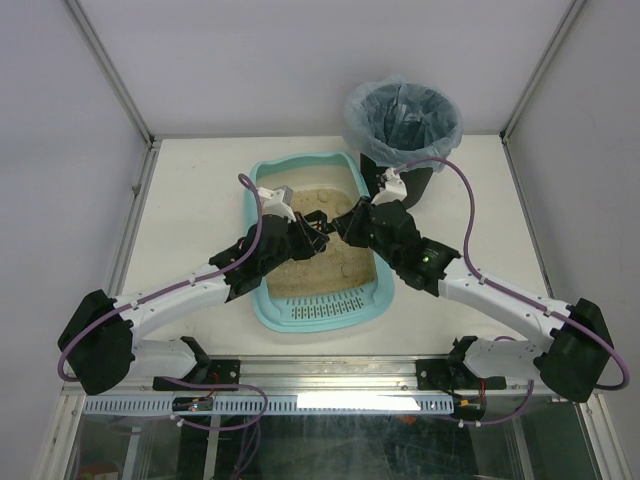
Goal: Clean the litter box
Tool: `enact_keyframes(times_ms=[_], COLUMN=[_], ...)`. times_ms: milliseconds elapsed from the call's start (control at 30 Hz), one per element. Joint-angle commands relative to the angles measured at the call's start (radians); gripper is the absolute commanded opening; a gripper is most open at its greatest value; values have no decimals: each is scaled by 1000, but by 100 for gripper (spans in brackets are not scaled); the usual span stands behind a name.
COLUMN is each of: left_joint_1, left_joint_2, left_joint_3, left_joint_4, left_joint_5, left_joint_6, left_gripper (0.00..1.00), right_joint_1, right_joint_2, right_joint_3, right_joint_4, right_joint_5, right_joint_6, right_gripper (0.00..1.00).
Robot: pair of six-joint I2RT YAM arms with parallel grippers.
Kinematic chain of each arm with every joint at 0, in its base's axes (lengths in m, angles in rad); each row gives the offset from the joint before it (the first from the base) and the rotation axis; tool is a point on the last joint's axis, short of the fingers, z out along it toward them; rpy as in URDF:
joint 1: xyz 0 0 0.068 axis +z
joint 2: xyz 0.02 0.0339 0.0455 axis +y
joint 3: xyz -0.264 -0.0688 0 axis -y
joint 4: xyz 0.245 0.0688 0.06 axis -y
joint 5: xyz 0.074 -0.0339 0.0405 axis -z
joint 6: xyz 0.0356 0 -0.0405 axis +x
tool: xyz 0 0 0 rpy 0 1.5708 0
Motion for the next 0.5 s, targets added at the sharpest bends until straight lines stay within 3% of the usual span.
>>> enact_keyframes(times_ms=[0, 67, 167, 367, 467], left_joint_1=[-12, -13, -13, -8, 8], left_joint_2=[-11, -14, -34, -142, -211], left_joint_3=[22, 20, 13, 4, 33], left_joint_4=[73, 73, 65, -35, -180], left_joint_5=[-3, 2, 4, -43, -108], left_joint_6=[-8, -10, -14, 15, 34], left_gripper=[14, 40, 60, 67, 67], right_joint_1=[-1, -2, -4, -17, -28], right_joint_2=[-28, -29, -32, -57, -69], right_joint_3=[13, 11, 14, 9, 7], right_joint_4=[54, 50, 34, 2, -4], right_joint_5=[48, 60, 84, 109, 109], right_joint_6=[16, 10, -14, -32, -32], right_gripper=[0, 0, 0, 0, 0])
